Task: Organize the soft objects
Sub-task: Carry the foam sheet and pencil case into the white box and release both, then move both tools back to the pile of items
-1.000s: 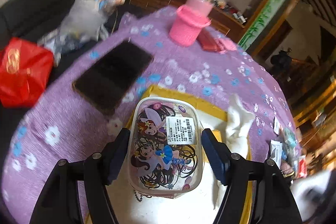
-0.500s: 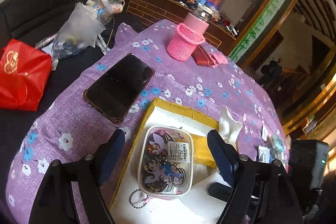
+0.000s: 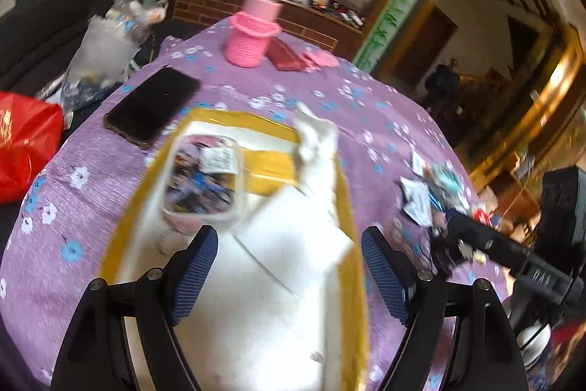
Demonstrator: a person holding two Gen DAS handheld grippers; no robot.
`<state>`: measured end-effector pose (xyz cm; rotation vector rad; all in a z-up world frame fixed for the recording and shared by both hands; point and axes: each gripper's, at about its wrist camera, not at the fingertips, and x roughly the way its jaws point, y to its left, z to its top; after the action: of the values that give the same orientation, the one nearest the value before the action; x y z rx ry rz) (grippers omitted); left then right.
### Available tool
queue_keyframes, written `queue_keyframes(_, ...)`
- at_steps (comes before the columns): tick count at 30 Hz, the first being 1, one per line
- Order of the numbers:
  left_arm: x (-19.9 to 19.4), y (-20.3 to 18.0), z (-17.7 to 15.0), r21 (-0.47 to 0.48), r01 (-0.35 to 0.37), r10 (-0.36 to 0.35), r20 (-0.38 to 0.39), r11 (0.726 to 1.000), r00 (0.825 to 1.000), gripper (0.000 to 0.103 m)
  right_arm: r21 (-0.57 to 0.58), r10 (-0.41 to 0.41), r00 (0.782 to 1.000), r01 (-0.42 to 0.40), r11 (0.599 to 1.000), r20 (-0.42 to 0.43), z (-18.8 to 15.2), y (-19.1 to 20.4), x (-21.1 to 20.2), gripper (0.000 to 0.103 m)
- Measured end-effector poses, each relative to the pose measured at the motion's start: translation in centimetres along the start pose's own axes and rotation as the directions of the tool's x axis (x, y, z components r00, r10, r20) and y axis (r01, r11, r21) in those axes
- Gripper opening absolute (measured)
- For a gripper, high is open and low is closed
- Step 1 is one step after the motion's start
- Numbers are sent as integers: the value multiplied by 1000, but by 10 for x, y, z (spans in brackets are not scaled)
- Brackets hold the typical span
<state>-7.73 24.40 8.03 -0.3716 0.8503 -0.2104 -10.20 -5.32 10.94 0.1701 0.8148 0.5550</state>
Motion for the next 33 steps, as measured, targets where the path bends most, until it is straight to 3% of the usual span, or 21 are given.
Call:
queue_keyframes(5,-11,-44,-25,63,21,-23,24,998,999,84,24,-124,988,123,992,97,-24,-46,-61,71)
queue_keyframes(8,-18,-70,-40,87,60,-62,28,994,998,84,73,-194,973,186,980,127,-37,-78,-95,72)
queue_keyframes(15,-2,-123,-80,106,178,-172,-57,978,983,84,255,-314,937,271,928,150,-73,-160,-155,72)
queue_keyframes(19,9,-139,-101,92,195,-184,-115,976,976,84,315,-326,933,268,910,149,-90,-189,-168,72)
queue_keyframes(23,18,-151,-115,93,165,-150,-149,982,977,84,340,-314,938,251,906,145,-103,-207,-171,72)
queue_keyframes(33,38,-172,-132,135,150,-118,-219,979,969,84,339,-296,947,240,910,122,-103,-217,-159,72)
